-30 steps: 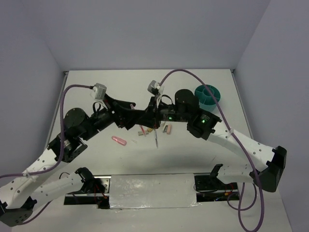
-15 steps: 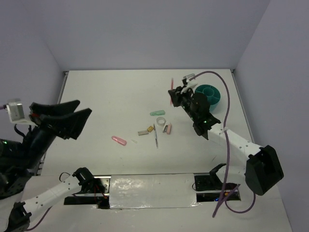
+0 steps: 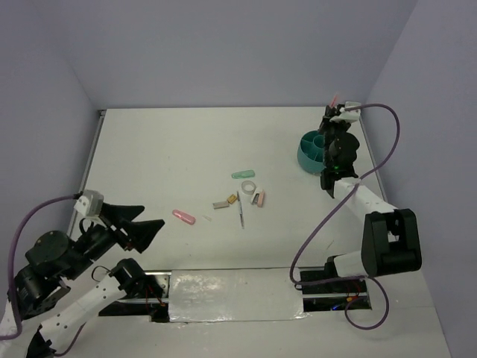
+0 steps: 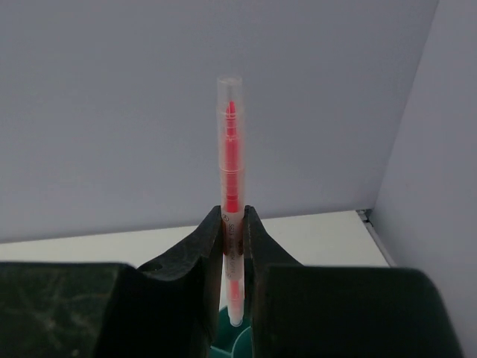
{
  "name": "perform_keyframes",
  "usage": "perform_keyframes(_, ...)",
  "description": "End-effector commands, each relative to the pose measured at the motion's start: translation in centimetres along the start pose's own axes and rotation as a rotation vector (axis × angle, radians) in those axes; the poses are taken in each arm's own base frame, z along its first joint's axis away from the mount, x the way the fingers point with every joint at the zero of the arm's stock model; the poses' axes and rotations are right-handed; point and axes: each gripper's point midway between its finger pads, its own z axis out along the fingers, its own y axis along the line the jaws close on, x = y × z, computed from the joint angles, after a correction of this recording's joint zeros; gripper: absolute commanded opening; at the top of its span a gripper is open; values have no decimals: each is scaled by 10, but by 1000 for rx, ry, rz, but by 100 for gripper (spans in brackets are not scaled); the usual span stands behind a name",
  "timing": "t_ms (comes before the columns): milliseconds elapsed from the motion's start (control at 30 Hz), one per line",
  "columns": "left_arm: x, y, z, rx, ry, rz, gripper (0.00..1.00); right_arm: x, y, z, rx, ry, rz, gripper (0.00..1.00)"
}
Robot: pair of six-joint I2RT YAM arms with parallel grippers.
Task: Sort the stationery into containers
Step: Place the pen in the storage box.
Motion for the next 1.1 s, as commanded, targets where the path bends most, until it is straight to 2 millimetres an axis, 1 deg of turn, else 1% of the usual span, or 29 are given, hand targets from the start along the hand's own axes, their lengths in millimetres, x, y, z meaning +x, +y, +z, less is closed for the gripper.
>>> perform_keyframes(0,-7,-15,-7,108,-59,37,99,-17,-20,10,33,-133,-13,0)
perform_keyframes(33,-7,-17,-7,122,-66,32,99,-10,-20,16,21,-110,-23,0)
perform_keyframes(133,-7,-19,-9,138,-70,38,99,2,-26,29,27,-89,-31,0)
perform_keyframes(233,-6,-19,-8,140,-69,43,99,13,-31,34,26,-75,-22,0)
perform_keyframes(267,-6,-20,-9,147,-70,49,99,21,-28,36,13,-62,-10,0)
perform_keyframes(367,-7,-22,-10,162,-77,57,99,34,-22,38,-17,-47,14,0)
perform_keyframes(400,-7,-22,-10,162,-79,60,99,37,-33,39,-3,-42,10,0)
perform_keyframes(467,-9,-23,-12,166,-91,65,99,43,-33,37,-14,-33,25,0)
perform_keyframes(567,-12,-19,-12,141,-117,74,99,48,-28,28,-50,-37,31,0)
perform_keyframes(600,-11,-21,-12,154,-114,79,99,51,-28,25,-53,-34,30,0)
perform_keyframes(767,-13,-22,-8,145,-132,116,99,65,-33,24,-42,-5,26,0)
perform_keyframes(800,-12,-26,-8,165,-127,124,99,68,-32,22,-51,3,25,0)
perform_keyframes(833,-14,-24,-6,153,-135,135,99,68,-29,20,-55,5,53,0)
perform_keyframes(867,-14,-24,-4,151,-130,141,99,73,-29,15,-60,18,51,0)
perform_keyframes(900,-13,-23,-2,142,-126,145,99,67,-29,13,-60,0,53,0)
perform_keyframes(1067,-16,-13,3,80,-130,135,99,80,-28,3,-73,30,51,0)
